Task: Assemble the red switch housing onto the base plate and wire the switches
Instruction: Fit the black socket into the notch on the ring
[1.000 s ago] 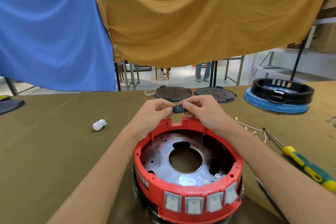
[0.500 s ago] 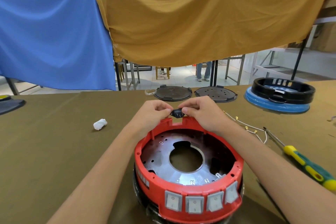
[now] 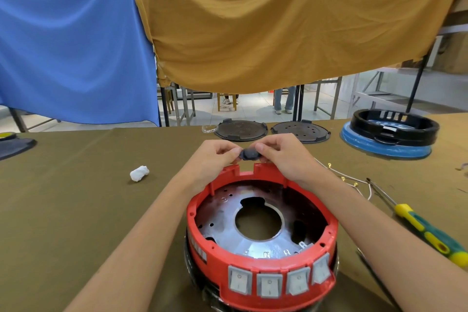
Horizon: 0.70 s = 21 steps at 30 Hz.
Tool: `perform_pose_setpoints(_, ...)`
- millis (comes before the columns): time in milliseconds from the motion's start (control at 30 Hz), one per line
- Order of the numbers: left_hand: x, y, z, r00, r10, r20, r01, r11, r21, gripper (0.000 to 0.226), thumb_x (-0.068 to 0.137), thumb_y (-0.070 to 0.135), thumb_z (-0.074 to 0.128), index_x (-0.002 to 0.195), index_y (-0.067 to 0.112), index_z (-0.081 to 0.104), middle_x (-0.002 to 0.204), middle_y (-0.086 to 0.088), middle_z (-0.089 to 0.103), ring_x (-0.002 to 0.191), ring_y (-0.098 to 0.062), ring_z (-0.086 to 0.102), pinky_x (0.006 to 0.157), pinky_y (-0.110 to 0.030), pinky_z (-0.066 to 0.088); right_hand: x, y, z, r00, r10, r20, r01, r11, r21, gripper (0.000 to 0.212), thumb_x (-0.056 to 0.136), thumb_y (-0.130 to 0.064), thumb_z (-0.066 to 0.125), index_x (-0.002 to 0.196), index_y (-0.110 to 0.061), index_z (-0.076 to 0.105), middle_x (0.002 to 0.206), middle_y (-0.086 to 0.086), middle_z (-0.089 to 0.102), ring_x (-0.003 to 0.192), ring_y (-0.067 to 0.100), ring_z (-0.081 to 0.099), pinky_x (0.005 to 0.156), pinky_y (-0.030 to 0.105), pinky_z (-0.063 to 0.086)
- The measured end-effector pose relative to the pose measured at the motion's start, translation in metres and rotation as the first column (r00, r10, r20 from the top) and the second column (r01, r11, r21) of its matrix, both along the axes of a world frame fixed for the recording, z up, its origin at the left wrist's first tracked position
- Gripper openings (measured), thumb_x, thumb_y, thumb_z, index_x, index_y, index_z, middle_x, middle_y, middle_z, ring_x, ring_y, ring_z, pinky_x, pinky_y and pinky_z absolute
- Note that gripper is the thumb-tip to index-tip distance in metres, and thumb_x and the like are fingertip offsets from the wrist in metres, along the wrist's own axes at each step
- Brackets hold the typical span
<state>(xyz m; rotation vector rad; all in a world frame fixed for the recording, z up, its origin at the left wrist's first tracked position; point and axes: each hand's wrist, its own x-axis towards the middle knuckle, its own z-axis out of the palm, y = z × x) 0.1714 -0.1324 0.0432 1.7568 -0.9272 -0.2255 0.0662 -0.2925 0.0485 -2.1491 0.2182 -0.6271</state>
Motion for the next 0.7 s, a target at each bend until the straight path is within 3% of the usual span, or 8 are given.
perform_pose_setpoints(67, -0.0001, -0.0002, 0.0001, 1.0, -0.006, -0.003, 0.006, 1.0, -0.013, 0.017, 0.099, 0.02, 0.058, 0.098, 0.017, 0.076, 0.09, 0.002, 0.074, 0.084, -0.001, 0.066, 0.073, -0.009, 0.05, -0.0002, 0.0003, 0.0003, 1.0, 0.005, 0.024, -0.006, 0.999, 0.042, 0.019, 0.1, -0.019, 0.057, 0.096, -0.026, 0.074, 0.079, -0.01, 0.072, 0.066, -0.003, 0.062, 0.065, 0.009, 0.049)
perform_pose_setpoints(200, -0.001, 0.0002, 0.0006, 0.999, -0.036, -0.024, 0.035, 0.998, -0.051, 0.018, 0.1, 0.018, 0.057, 0.104, 0.015, 0.074, 0.089, 0.003, 0.074, 0.084, 0.0, 0.068, 0.071, -0.009, 0.048, -0.0017, 0.0014, 0.002, 0.998, 0.027, 0.049, -0.034, 0.99, 0.138, 0.018, 0.1, -0.013, 0.057, 0.099, -0.017, 0.074, 0.085, 0.003, 0.073, 0.068, 0.006, 0.064, 0.069, 0.017, 0.056)
perform_pose_setpoints(400, -0.0023, 0.0014, 0.0018, 0.996, -0.085, -0.037, 0.079, 0.989, -0.128, 0.018, 0.101, 0.021, 0.057, 0.111, 0.026, 0.071, 0.093, 0.002, 0.076, 0.092, -0.007, 0.068, 0.083, -0.034, 0.051, -0.0052, 0.0036, 0.0044, 0.993, 0.085, 0.077, -0.101, 0.968, 0.228, 0.021, 0.102, -0.011, 0.051, 0.1, -0.012, 0.072, 0.09, 0.008, 0.074, 0.068, 0.01, 0.069, 0.066, 0.017, 0.055)
perform_pose_setpoints(600, -0.0018, 0.0027, 0.0013, 0.996, -0.094, -0.009, 0.092, 0.985, -0.145, 0.021, 0.103, 0.023, 0.052, 0.104, 0.024, 0.073, 0.101, -0.002, 0.075, 0.101, -0.021, 0.067, 0.083, -0.035, 0.052, -0.0052, 0.0024, 0.0047, 0.969, 0.24, 0.055, -0.245, 0.917, 0.314, 0.029, 0.102, -0.003, 0.047, 0.101, -0.014, 0.074, 0.098, 0.009, 0.076, 0.086, 0.021, 0.074, 0.085, 0.03, 0.059)
perform_pose_setpoints(700, -0.0012, 0.002, 0.0017, 0.998, -0.059, -0.01, 0.056, 0.985, -0.162, 0.023, 0.104, 0.026, 0.05, 0.102, 0.025, 0.073, 0.098, 0.004, 0.075, 0.095, -0.012, 0.069, 0.085, -0.032, 0.053, -0.0067, 0.0029, 0.0045, 0.932, 0.355, 0.072, -0.354, 0.851, 0.388, 0.03, 0.097, 0.001, 0.048, 0.103, -0.015, 0.073, 0.101, 0.01, 0.076, 0.097, 0.027, 0.073, 0.088, 0.028, 0.057)
